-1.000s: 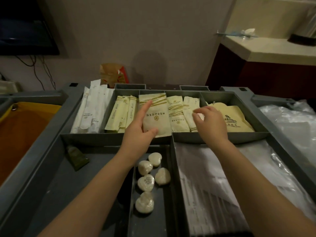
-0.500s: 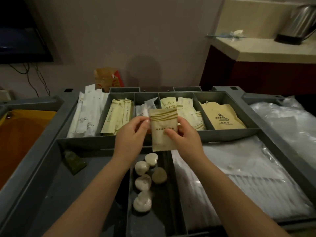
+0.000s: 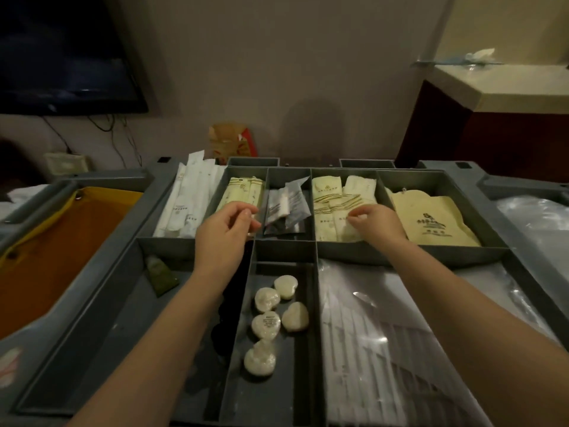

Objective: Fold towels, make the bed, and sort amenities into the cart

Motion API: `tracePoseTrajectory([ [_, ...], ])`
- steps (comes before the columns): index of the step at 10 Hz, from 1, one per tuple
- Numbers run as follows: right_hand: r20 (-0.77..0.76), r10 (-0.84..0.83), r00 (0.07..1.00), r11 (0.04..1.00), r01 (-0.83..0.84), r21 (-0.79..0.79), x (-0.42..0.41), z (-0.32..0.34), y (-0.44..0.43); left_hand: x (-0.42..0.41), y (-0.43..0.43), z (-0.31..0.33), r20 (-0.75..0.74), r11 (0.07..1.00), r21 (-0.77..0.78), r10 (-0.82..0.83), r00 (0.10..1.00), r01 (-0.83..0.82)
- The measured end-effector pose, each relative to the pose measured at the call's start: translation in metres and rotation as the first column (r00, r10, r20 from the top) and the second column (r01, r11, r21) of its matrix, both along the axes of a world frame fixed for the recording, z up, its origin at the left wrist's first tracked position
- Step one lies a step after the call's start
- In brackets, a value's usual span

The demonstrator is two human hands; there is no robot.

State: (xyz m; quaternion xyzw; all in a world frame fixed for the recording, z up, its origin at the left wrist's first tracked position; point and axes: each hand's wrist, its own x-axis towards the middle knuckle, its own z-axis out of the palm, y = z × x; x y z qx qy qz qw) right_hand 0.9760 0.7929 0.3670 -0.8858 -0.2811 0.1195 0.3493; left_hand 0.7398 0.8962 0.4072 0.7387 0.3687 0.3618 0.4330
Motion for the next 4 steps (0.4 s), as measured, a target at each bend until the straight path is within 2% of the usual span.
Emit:
tracePoseTrajectory([
  [1, 0.24, 0.05, 0.969, 0.98, -0.001, -0.2, -0.006, -0.003, 0.001, -0.005, -0.005, -0.001, -0.012, 0.999, -0.021, 0.037, 0.999, -0.037],
  [2, 0.305, 0.121, 0.944, 0.963, -0.038, -0.266, -0.012, -0.001, -0.001, -0.011, -0.015, -0.004, -0.08, 0.998, 0.006, 0.062, 0.995, -0.061],
  [4, 0.317, 0.119, 0.941, 0.991, -0.095, -0.092, -0.025, 0.023, -0.01, -0.023, -0.031, 0.002, -0.168, 0.993, 0.079, 0.104, 0.98, -0.092],
])
